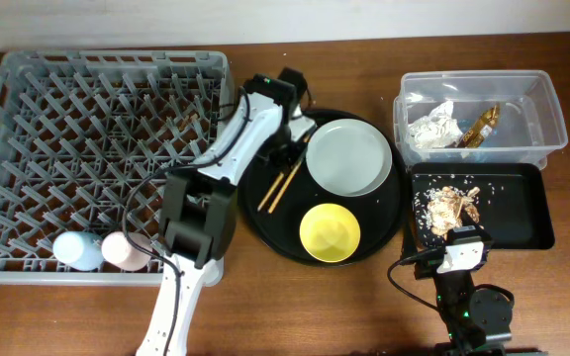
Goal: Sort waste into correct bins and load items into the dishwasher rack
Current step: 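Insert the chopsticks upright into the rack with the left gripper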
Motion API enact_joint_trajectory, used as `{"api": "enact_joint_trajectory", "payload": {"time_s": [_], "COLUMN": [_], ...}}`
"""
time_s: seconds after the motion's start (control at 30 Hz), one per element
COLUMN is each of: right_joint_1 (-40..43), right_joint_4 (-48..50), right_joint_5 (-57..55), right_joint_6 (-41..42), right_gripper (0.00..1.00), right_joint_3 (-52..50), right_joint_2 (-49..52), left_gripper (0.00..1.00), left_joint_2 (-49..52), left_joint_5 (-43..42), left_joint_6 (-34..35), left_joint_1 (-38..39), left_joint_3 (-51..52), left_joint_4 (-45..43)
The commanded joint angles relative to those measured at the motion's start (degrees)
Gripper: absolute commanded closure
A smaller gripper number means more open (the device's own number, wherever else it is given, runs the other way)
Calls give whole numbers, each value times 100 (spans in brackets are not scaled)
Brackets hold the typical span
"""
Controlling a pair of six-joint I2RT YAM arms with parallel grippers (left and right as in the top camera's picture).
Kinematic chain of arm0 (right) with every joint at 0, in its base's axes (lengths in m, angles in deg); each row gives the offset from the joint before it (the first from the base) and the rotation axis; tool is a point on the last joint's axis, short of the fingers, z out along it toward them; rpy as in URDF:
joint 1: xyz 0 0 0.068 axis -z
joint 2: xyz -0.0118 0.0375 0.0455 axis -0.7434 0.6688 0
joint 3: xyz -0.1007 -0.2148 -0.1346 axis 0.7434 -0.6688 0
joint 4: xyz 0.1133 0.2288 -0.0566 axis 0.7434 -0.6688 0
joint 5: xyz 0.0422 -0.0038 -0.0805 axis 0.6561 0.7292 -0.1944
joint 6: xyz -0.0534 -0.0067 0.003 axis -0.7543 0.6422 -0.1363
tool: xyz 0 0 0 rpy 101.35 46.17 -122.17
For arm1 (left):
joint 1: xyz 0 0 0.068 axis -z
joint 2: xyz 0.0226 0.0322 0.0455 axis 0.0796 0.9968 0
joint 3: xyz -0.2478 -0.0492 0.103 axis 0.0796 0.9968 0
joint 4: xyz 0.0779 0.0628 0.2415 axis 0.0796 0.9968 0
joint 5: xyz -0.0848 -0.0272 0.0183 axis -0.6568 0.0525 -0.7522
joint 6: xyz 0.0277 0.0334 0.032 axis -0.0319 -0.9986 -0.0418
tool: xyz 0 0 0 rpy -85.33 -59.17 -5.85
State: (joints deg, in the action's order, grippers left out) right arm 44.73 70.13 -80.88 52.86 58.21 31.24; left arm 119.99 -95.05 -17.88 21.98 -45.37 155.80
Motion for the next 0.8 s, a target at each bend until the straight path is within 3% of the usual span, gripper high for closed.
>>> {"api": "enact_joint_trajectory", "payload": {"time_s": [0.0,0.07,0.1,0.3,0.4,0.5,0.63,0.7,0.77], "right_joint_1": [31,31,31,31,31,31,31,31,31], "right_joint_4": [7,7,7,7,7,7,7,7,7], "right_joint_5": [28,28,28,28,28,28,28,28,28], "right_joint_6": [-37,-37,-37,-37,-37,-37,-37,-37,-37], "right_gripper": [2,2,2,1,2,2,2,2,2], "right_joint_3": [-50,-50,-50,-50,-50,-50,-50,-50,-50], "right_joint_2": [-37,-37,-37,-37,-37,-37,-37,-37,-37], "left_gripper": [100,100,100,100,100,100,100,98,68], "left_joint_2": [-15,-17,-225,-439,-1696,-2881,-2962,-2962,-2968], "left_joint_5": [-162,118,166,98,623,702,450,435,319], "left_joint_6": [260,940,1290,1360,1344,1394,1390,1392,1390], "left_joint_1": [-407,-739,-1001,-1786,-1744,-1744,-1746,-1744,-1744], "left_joint_3": [-1803,-3335,-3460,-2905,-1652,262,2776,3307,3307], "left_joint_4": [1016,2024,2022,2024,2024,1725,-702,-1071,-994]}}
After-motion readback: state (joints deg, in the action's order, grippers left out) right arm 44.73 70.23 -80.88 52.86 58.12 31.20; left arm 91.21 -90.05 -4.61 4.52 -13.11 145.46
